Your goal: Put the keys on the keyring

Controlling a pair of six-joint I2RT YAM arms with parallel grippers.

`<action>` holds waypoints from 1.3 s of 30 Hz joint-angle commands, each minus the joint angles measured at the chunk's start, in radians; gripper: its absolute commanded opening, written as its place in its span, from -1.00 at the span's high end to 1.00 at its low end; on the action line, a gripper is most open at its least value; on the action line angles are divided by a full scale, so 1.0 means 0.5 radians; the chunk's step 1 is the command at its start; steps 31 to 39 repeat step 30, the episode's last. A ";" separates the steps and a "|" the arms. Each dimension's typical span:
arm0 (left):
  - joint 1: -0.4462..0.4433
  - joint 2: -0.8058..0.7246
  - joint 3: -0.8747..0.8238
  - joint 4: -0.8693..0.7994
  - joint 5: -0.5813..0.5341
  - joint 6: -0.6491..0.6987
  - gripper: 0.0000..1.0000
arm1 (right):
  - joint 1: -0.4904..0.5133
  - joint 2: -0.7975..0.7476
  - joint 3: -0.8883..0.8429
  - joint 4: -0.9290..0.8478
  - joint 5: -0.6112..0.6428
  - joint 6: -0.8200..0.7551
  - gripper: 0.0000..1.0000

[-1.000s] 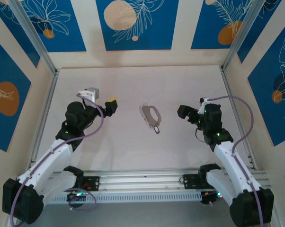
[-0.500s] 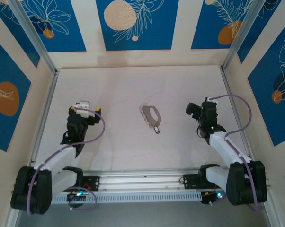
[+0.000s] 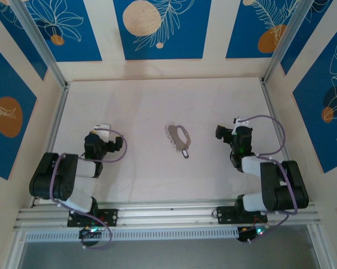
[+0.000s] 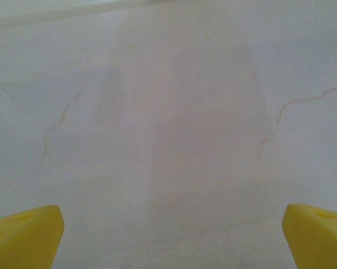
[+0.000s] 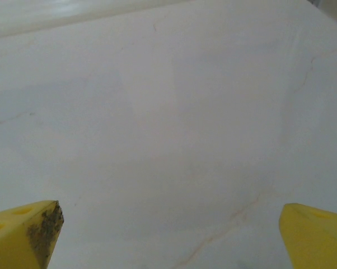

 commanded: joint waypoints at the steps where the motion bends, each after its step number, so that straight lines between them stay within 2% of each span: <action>1: 0.045 0.027 0.072 0.172 0.128 0.019 -0.99 | -0.087 0.093 -0.026 0.281 -0.267 -0.070 -0.96; 3: 0.052 0.019 0.110 0.083 0.109 0.002 -0.99 | -0.081 0.311 0.005 0.534 -0.372 -0.117 -0.94; 4: 0.055 0.025 0.146 0.025 0.092 -0.005 -0.99 | -0.068 0.242 0.082 0.242 -0.390 -0.148 -0.92; 5: 0.058 0.020 0.196 -0.095 0.073 -0.019 -0.99 | -0.067 0.240 0.138 0.140 -0.397 -0.157 -0.92; 6: 0.068 0.034 0.197 -0.074 0.072 -0.034 -0.99 | -0.067 0.299 0.088 0.362 -0.408 -0.150 -0.93; 8: 0.073 0.031 0.207 -0.095 0.076 -0.041 -0.99 | -0.068 0.244 0.130 0.152 -0.401 -0.156 -0.95; 9: 0.076 0.037 0.206 -0.084 0.077 -0.040 -0.99 | -0.060 0.279 0.111 0.276 -0.384 -0.159 -0.98; 10: 0.076 0.031 0.207 -0.096 0.075 -0.040 -0.99 | -0.055 0.251 0.135 0.164 -0.371 -0.164 -0.98; 15: 0.076 0.034 0.210 -0.095 0.059 -0.040 -0.99 | -0.025 0.247 0.110 0.221 -0.319 -0.187 -0.98; 39: 0.066 0.022 0.192 -0.079 0.041 -0.030 -0.99 | -0.049 0.244 0.119 0.199 -0.386 -0.178 -0.98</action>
